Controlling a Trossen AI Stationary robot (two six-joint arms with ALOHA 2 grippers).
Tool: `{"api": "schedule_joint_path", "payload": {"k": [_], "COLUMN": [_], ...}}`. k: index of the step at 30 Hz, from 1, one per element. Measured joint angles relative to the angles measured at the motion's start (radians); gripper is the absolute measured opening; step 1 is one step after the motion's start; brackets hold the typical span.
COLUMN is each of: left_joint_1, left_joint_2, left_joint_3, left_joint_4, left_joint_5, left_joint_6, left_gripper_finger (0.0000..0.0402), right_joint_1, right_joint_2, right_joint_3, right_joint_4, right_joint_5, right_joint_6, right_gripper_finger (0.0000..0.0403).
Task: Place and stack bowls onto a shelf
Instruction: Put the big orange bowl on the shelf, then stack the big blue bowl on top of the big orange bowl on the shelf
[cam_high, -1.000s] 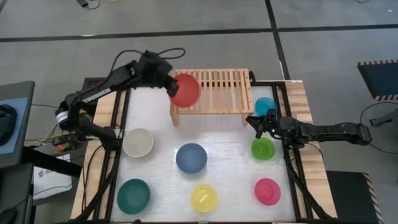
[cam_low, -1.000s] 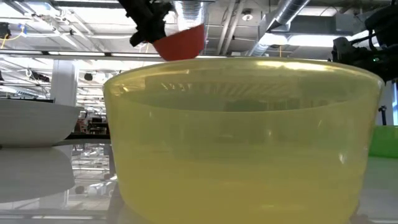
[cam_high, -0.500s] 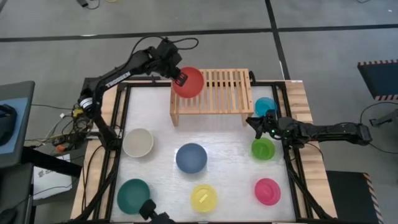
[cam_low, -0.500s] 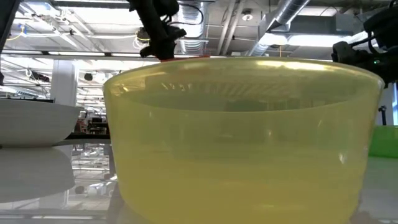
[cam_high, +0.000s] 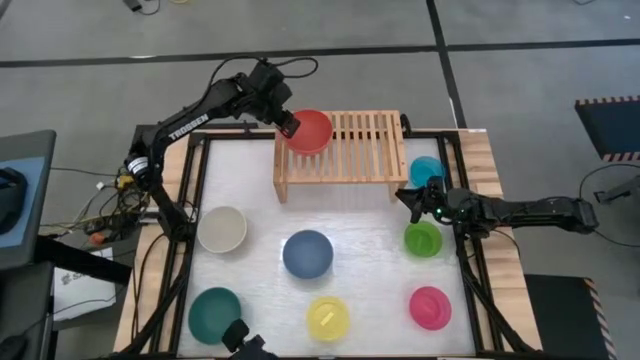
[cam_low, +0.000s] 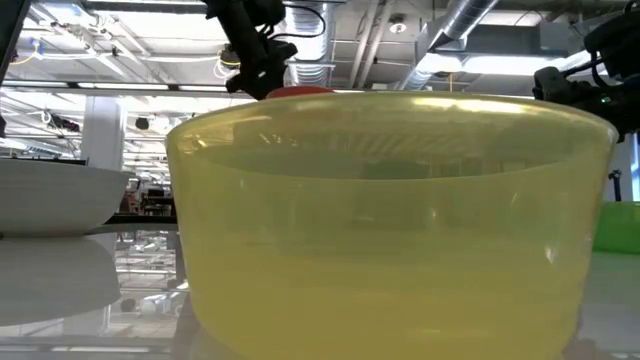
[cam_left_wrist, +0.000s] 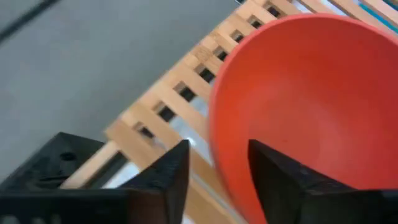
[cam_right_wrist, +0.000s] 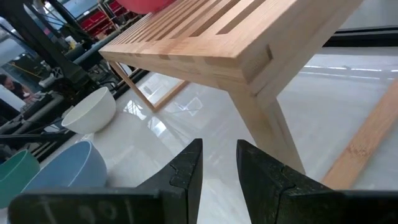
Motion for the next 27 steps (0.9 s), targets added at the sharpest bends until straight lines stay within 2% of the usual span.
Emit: {"api": "schedule_joint_path", "payload": {"k": [5, 10, 13, 20, 23, 27], "left_joint_1": [-0.047, -0.144, -0.219, -0.435, -0.519, -0.617], "left_joint_2": [-0.090, -0.240, -0.366, -0.662, -0.744, -0.796], "left_joint_3": [-0.009, -0.122, -0.264, -0.691, -0.827, -0.947], "left_joint_4": [-0.040, -0.043, 0.003, 0.086, 0.085, 0.127], "left_joint_5": [-0.128, -0.219, -0.256, -0.304, -0.308, -0.317], "left_joint_6": [0.045, 0.037, -0.013, -0.206, -0.313, -0.411], "left_gripper_finger": [0.0204, 0.0217, 0.0215, 0.0214, 0.0214, 0.0214], "right_joint_1": [0.000, 0.004, 0.045, 0.204, 0.248, 0.292], "right_joint_2": [0.000, 0.000, 0.000, 0.000, 0.008, 0.082], "right_joint_3": [0.000, -0.002, -0.008, -0.006, -0.005, 0.008], "right_joint_4": [0.000, 0.006, 0.058, 0.255, 0.307, 0.342], "right_joint_5": [-0.003, -0.007, -0.007, -0.004, -0.002, 0.001], "right_joint_6": [0.008, -0.001, -0.063, -0.237, -0.241, -0.240], "right_gripper_finger": [0.0123, 0.0123, 0.0123, 0.0122, 0.0122, 0.0122]}}
